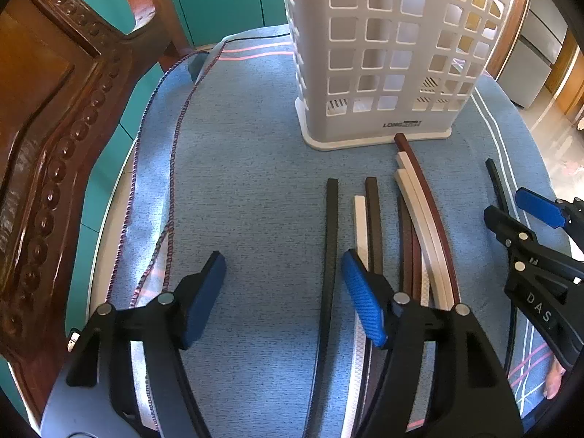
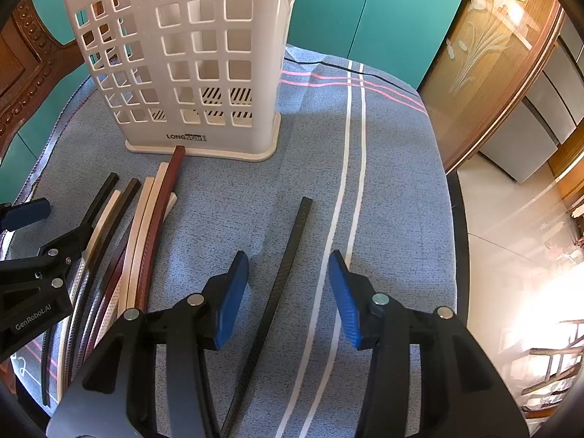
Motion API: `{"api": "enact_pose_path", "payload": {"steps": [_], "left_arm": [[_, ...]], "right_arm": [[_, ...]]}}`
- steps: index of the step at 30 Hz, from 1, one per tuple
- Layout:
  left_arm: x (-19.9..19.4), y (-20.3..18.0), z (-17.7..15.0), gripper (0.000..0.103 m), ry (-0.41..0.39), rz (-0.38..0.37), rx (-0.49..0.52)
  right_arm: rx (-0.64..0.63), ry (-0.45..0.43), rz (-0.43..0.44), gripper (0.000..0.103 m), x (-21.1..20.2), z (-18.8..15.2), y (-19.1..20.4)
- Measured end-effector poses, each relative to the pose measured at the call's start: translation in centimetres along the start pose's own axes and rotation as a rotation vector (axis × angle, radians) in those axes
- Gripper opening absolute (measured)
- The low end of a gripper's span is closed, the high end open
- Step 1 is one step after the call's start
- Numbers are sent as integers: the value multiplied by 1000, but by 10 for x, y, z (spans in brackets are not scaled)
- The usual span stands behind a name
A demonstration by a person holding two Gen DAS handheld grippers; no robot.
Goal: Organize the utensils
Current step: 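Center the right gripper over a single black chopstick and close it, then close the left gripper on another black chopstick while the right gripper holds its chopstick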
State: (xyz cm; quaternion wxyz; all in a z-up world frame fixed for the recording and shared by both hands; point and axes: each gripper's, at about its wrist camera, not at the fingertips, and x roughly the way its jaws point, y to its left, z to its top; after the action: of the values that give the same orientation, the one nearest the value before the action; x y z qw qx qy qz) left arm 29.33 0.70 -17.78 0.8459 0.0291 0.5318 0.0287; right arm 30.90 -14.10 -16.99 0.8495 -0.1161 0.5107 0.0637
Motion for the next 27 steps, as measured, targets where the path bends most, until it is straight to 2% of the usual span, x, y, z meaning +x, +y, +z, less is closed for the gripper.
{"api": "enact_pose_path", "payload": {"steps": [11, 13, 15, 18, 21, 27], "left_arm": [[0, -1, 0, 68, 0, -1, 6], [0, 0, -1, 67, -1, 0, 9], [0, 0, -1, 68, 1, -3, 8], [-1, -1, -2, 68, 2, -5, 9], [-2, -1, -2, 68, 2, -7, 9], [-2, 0, -2, 69, 2, -5, 9]], "right_arm": [[15, 3, 19, 47, 1, 1, -2], [16, 4, 32, 43, 1, 1, -3], [21, 8, 61, 32, 2, 2, -3], [18, 8, 74, 25, 1, 3, -2], [13, 7, 97, 13, 1, 4, 1], [42, 7, 120, 11, 1, 5, 0]]}}
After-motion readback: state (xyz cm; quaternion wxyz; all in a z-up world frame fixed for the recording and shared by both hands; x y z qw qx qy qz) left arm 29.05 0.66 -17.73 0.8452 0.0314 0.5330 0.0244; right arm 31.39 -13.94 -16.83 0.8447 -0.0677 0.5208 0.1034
